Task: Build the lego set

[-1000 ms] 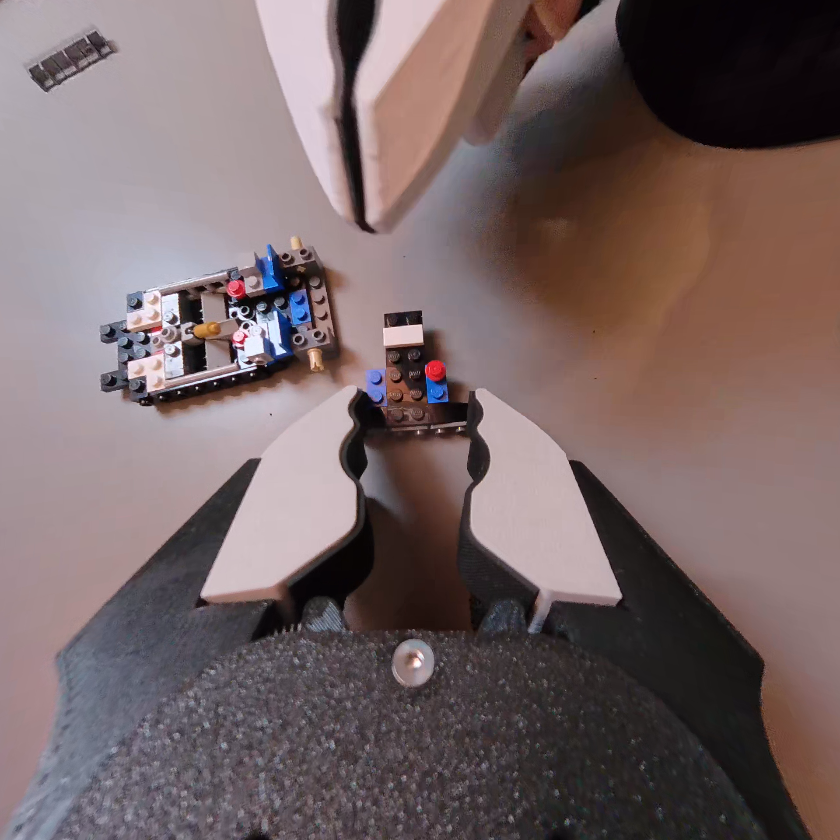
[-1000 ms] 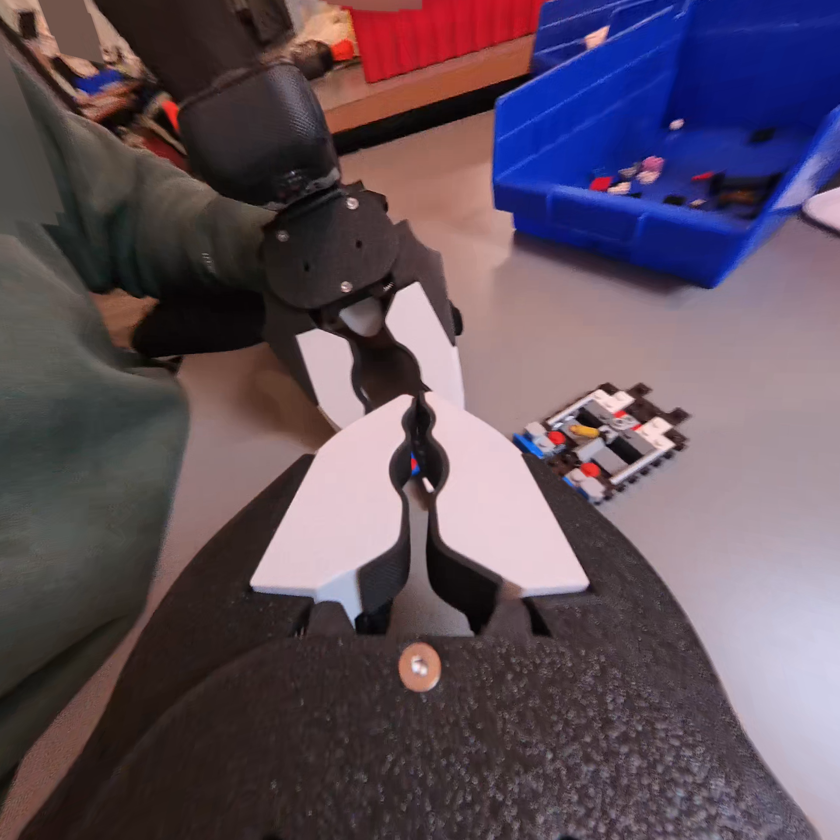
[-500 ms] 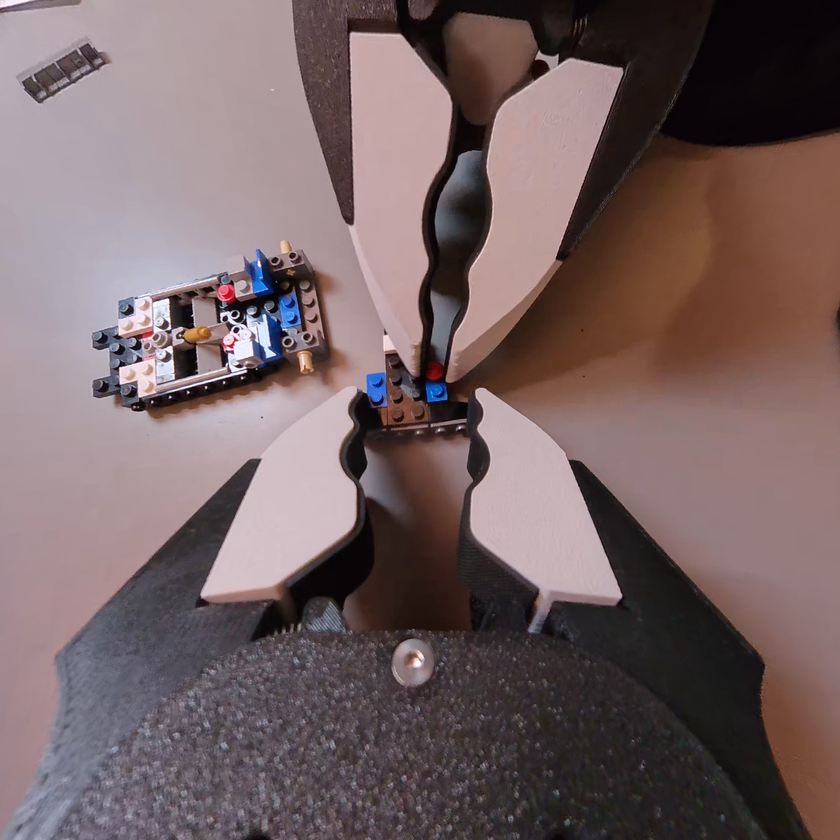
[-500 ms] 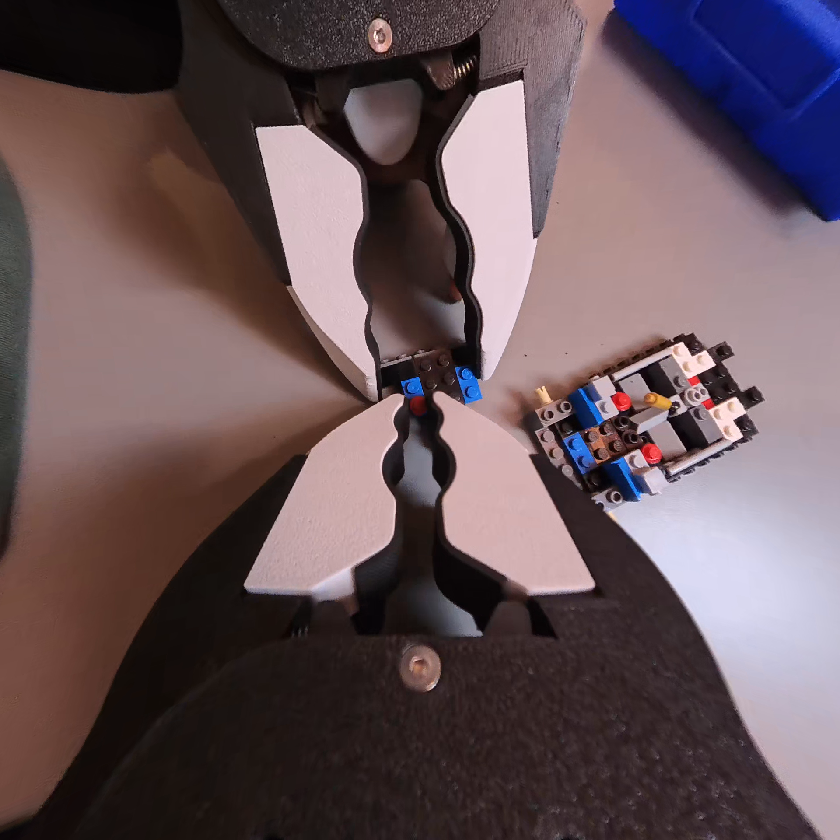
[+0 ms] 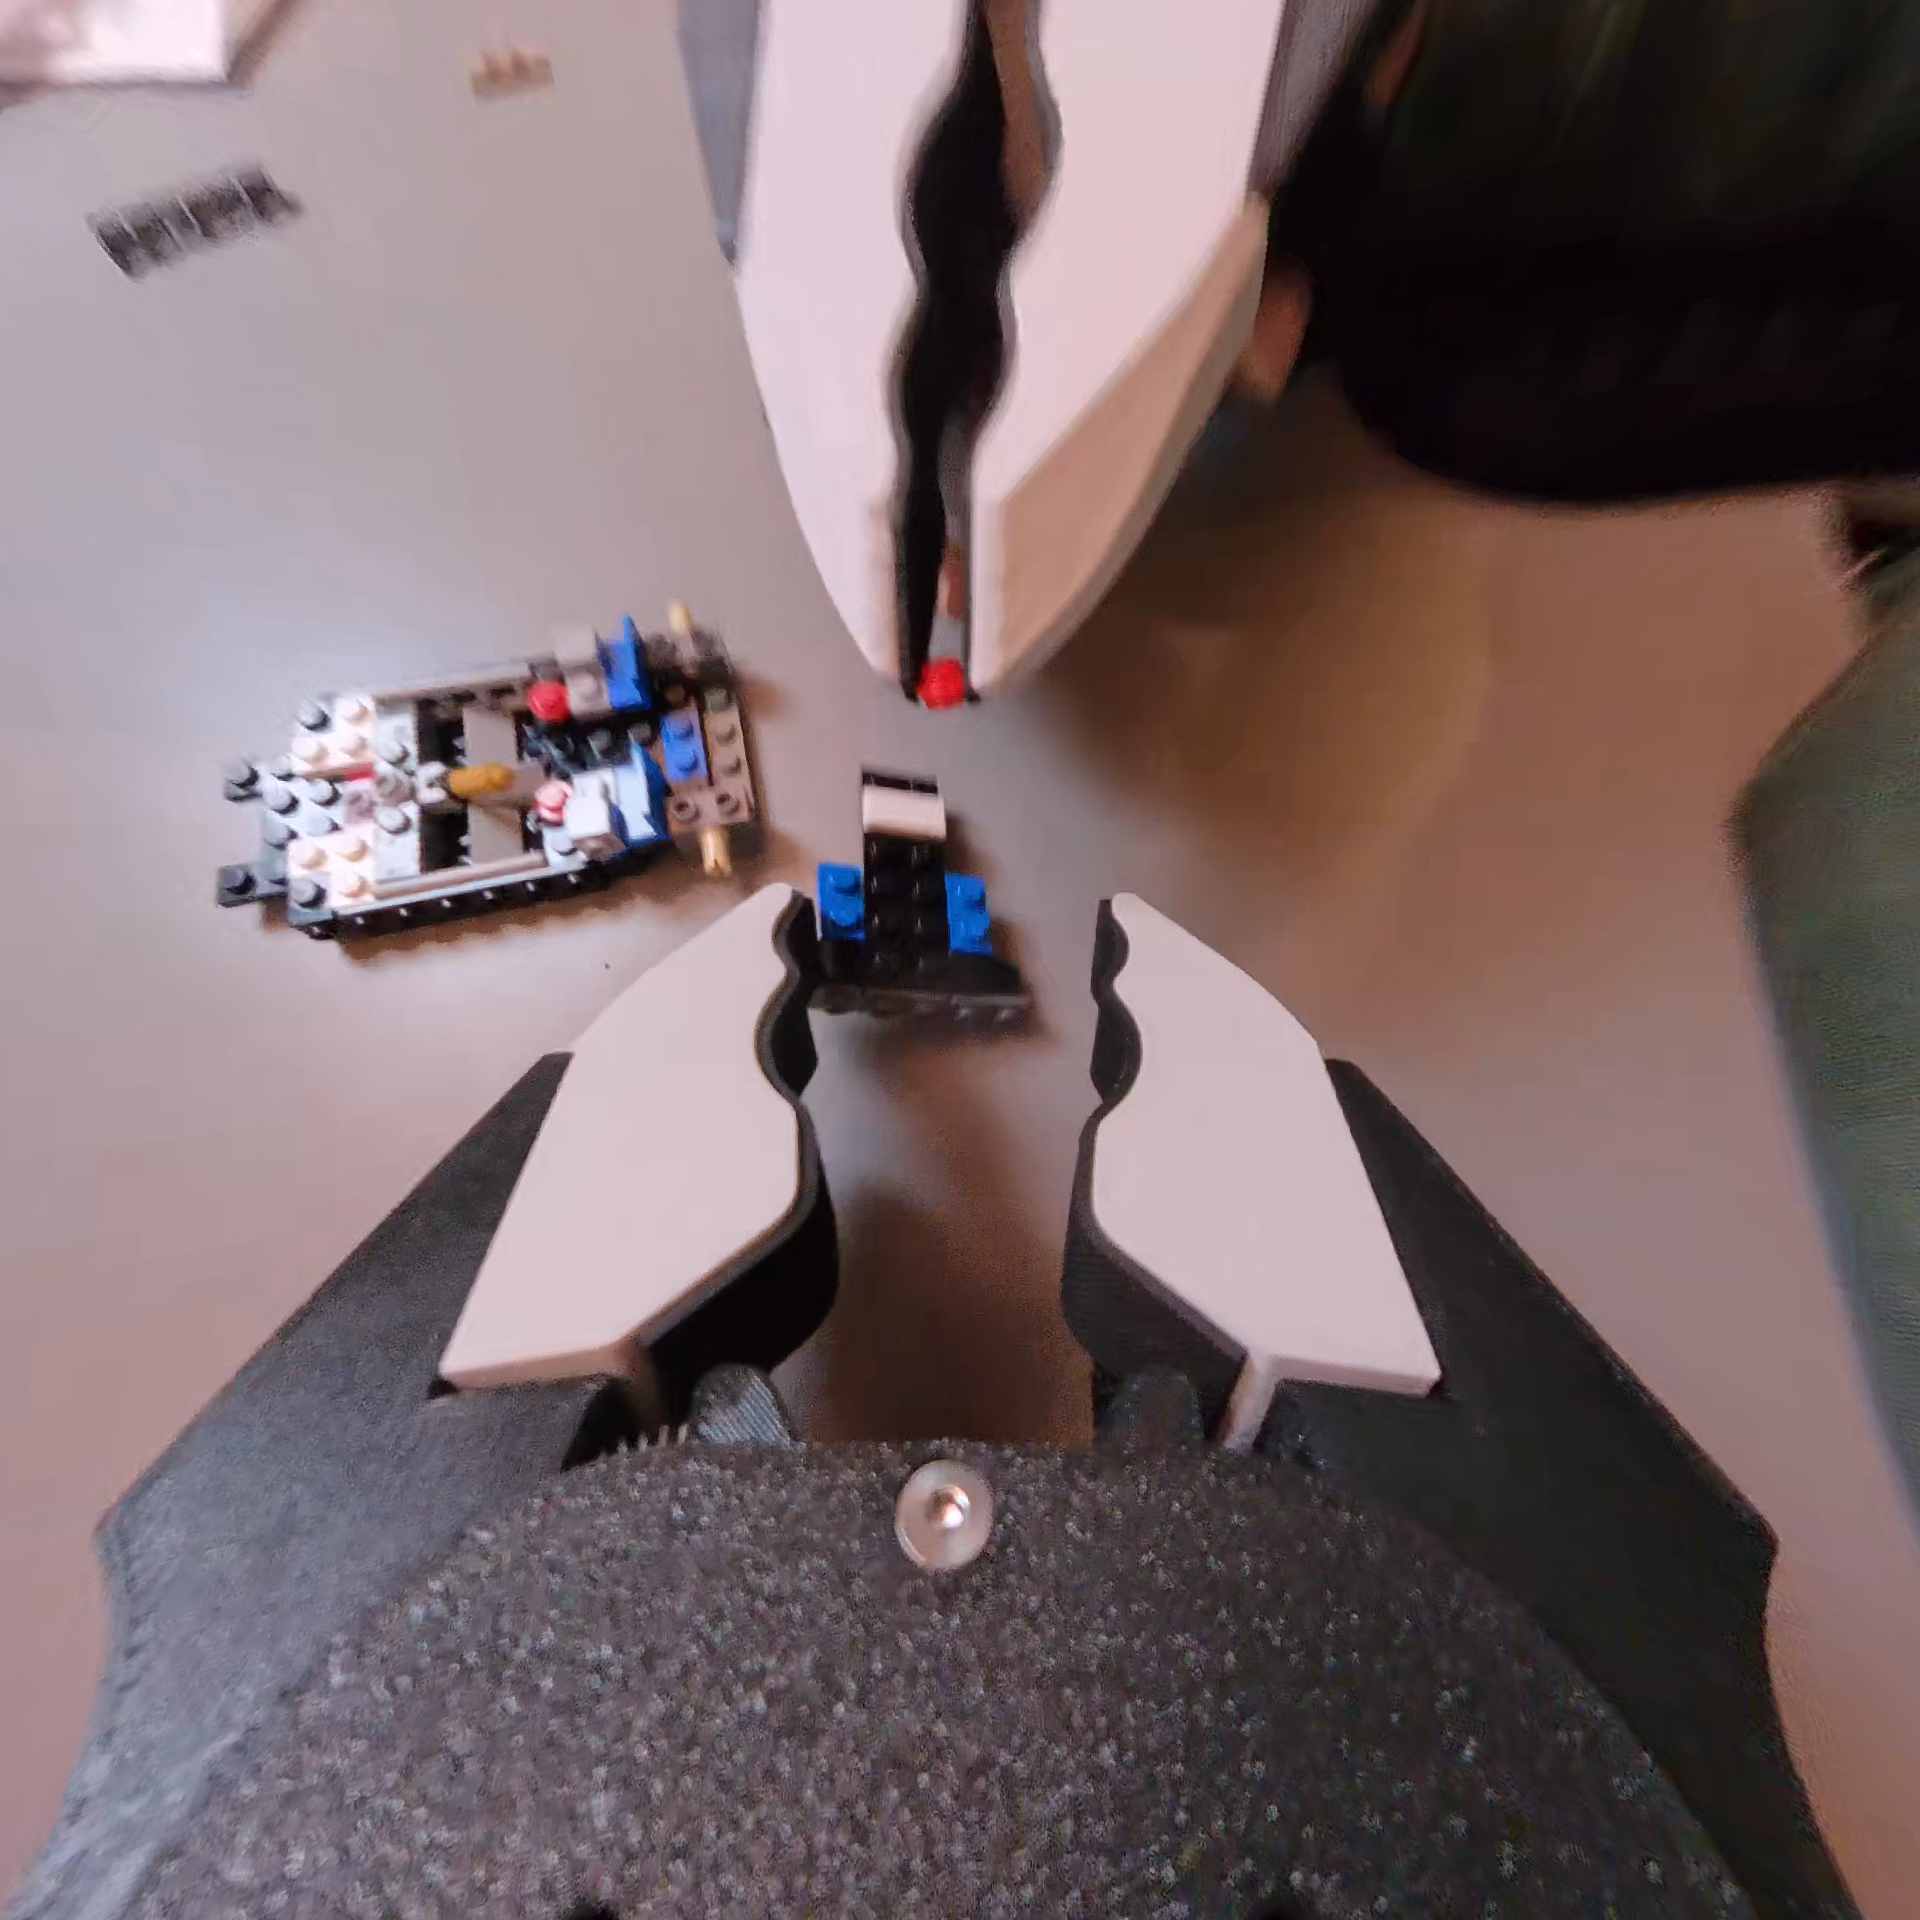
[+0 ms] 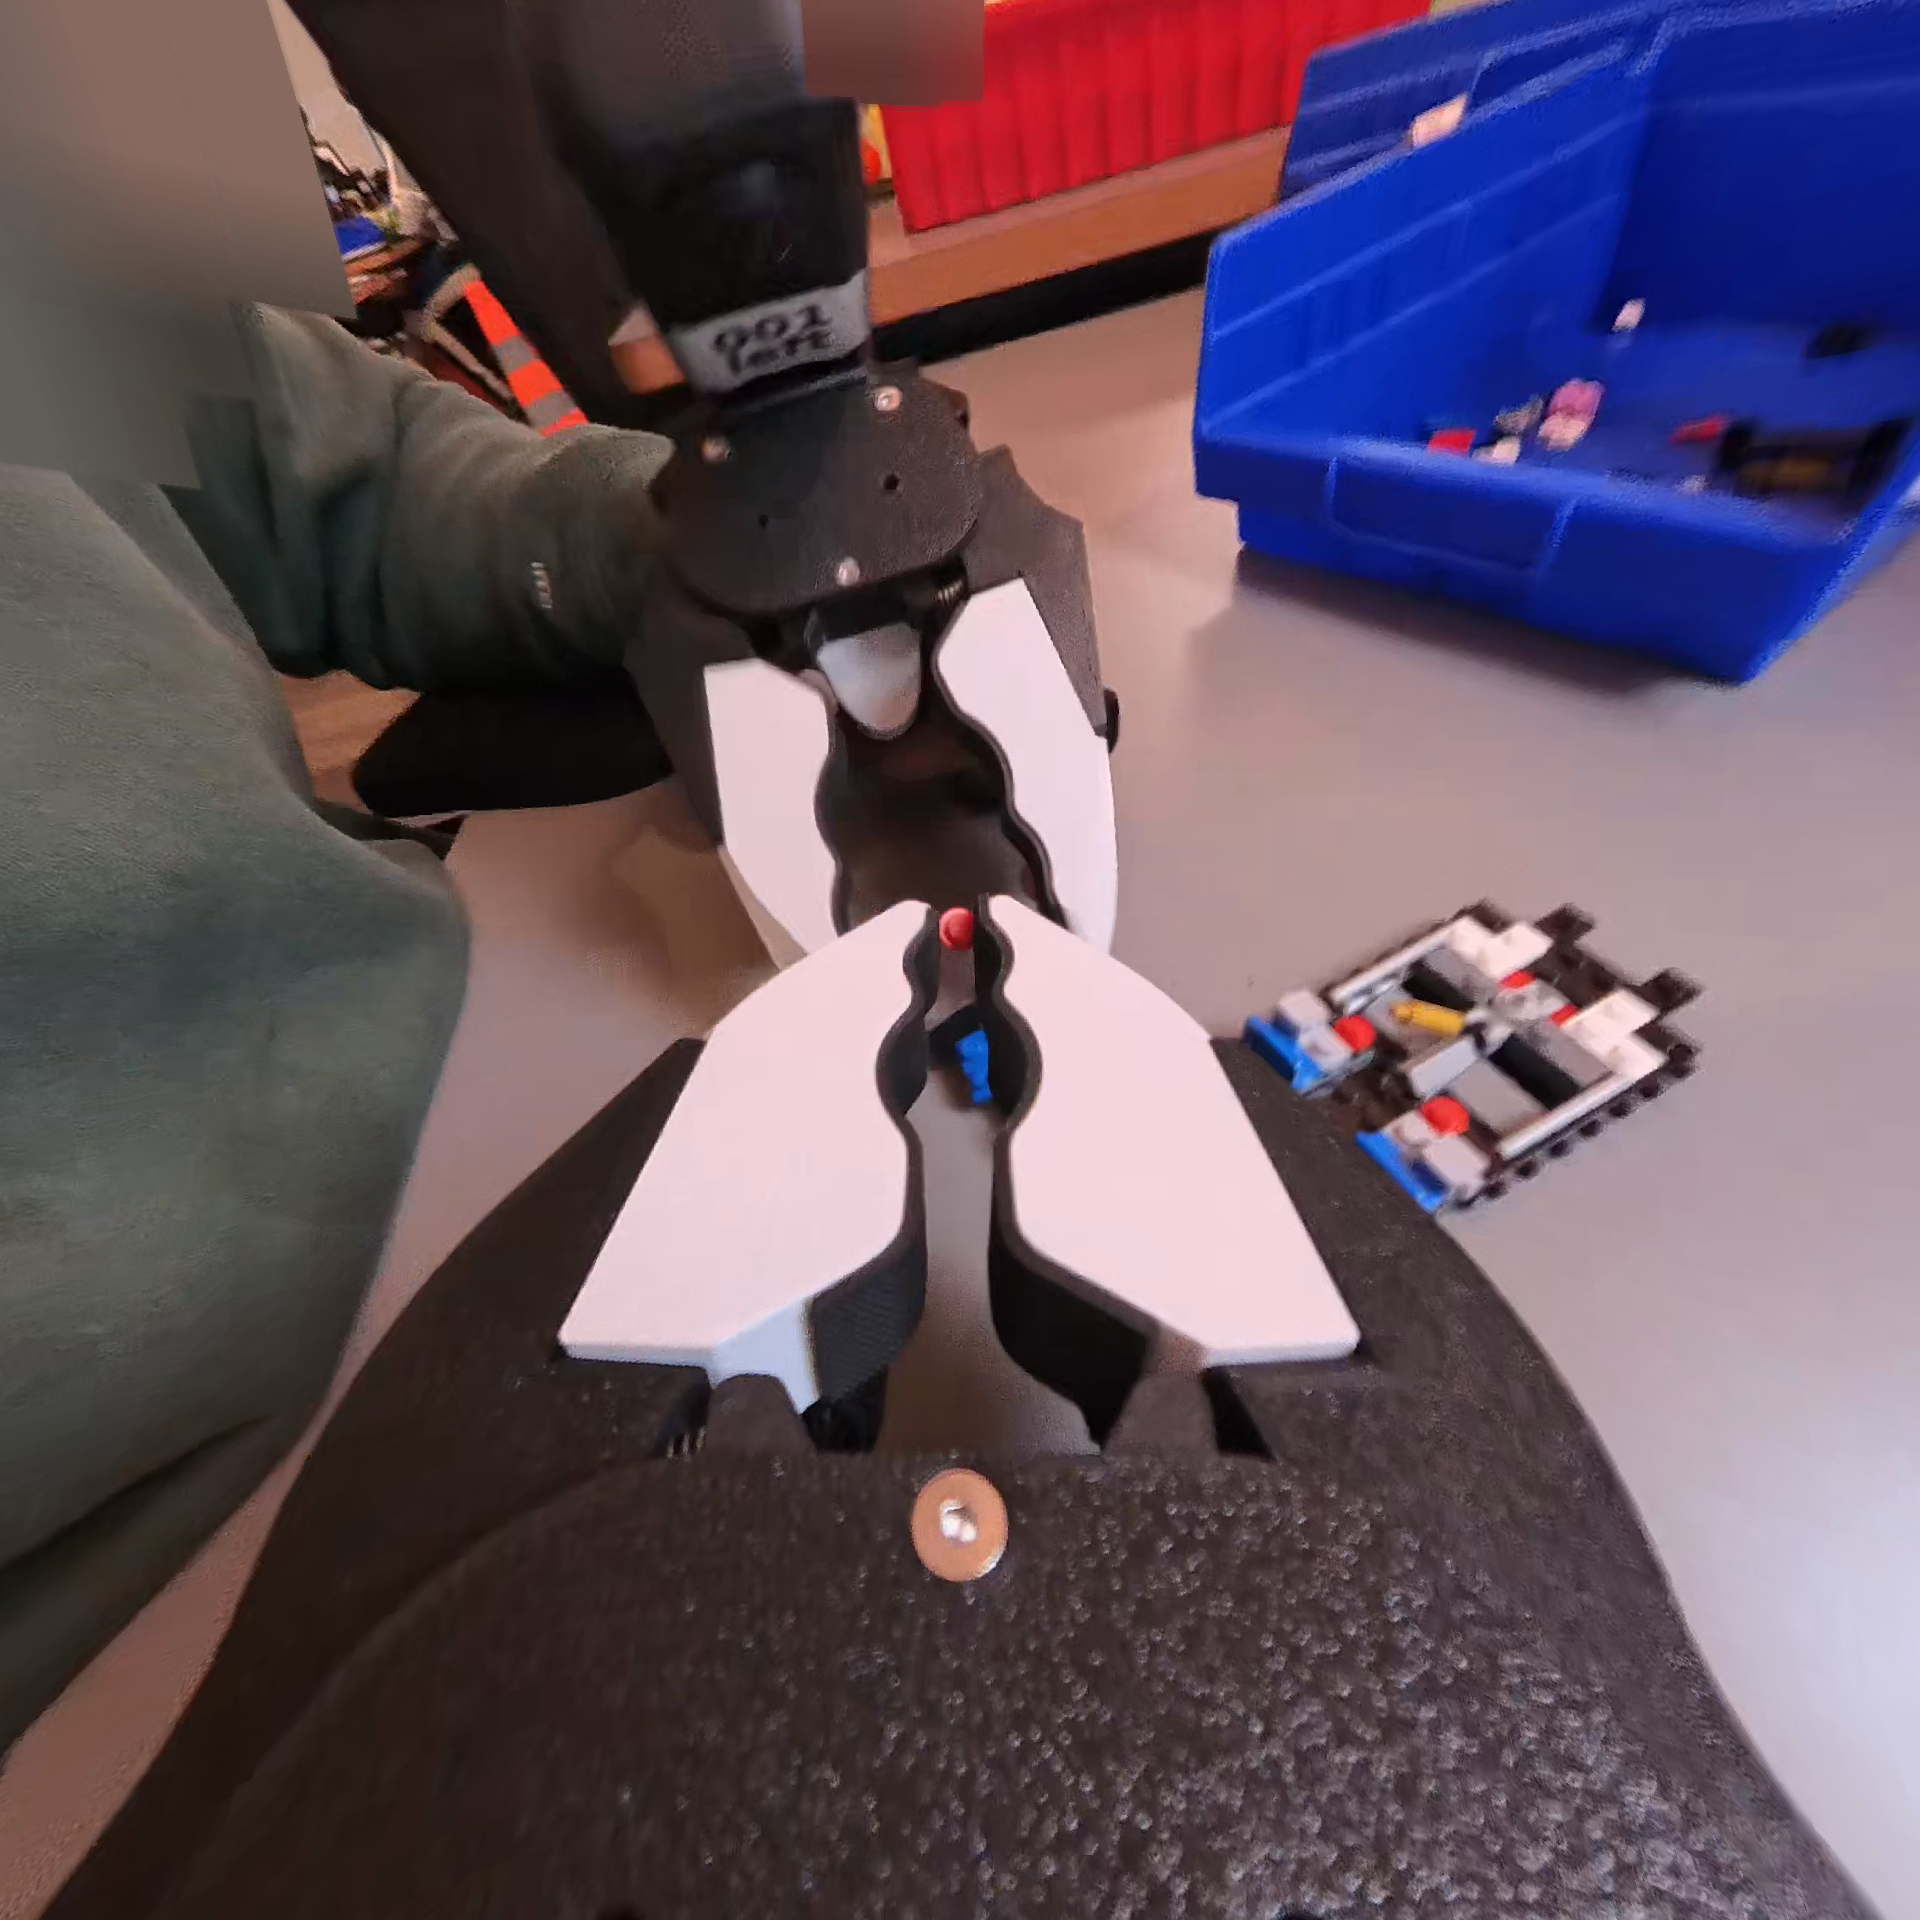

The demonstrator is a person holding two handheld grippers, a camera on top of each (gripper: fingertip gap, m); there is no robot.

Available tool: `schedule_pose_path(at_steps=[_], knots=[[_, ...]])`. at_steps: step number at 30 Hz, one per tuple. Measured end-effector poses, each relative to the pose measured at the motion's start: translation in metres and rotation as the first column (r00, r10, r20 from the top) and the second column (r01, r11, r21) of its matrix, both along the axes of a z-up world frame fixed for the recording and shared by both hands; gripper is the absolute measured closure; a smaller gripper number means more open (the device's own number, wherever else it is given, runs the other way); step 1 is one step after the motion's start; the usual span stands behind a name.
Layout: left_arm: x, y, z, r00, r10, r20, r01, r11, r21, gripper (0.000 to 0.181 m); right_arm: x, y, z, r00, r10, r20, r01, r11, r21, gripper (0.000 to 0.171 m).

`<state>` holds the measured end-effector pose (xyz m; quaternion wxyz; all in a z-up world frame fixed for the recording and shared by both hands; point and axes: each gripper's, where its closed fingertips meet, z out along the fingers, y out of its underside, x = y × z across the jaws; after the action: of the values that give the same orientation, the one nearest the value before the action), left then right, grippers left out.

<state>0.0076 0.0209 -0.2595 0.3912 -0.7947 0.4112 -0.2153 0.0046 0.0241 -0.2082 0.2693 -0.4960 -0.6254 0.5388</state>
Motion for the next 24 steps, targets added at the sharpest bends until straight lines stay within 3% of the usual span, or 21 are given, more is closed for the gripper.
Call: schedule_pose_path(at_steps=[2, 4, 6, 10, 24], knots=[[-0.001, -0.002, 0.029, 0.975, 0.014, 0.222, -0.007, 0.999, -0.033, 0.142, -0.003, 0.000, 0.006, 0.997, -0.021, -0.073, 0.032, 0.988, 0.151, 0.165], [-0.003, -0.004, 0.052, 0.887, 0.065, 0.457, 0.004, 0.989, -0.149, 0.150, -0.005, -0.004, 0.011, 0.990, -0.024, -0.135, 0.065, 0.950, 0.305, 0.165], [-0.005, -0.006, 0.063, 0.797, 0.121, 0.592, 0.043, 0.966, -0.255, 0.151, -0.007, -0.009, 0.015, 0.984, -0.022, -0.175, 0.096, 0.899, 0.427, 0.165], [0.004, -0.014, 0.076, 0.691, 0.141, 0.709, 0.157, 0.928, -0.337, 0.161, -0.009, -0.012, 0.026, 0.970, -0.030, -0.240, 0.156, 0.836, 0.526, 0.165], [0.014, -0.023, 0.102, 0.443, 0.200, 0.874, 0.379, 0.842, -0.384, 0.172, 0.000, -0.024, 0.051, 0.939, 0.023, -0.343, 0.184, 0.808, 0.559, 0.165]])
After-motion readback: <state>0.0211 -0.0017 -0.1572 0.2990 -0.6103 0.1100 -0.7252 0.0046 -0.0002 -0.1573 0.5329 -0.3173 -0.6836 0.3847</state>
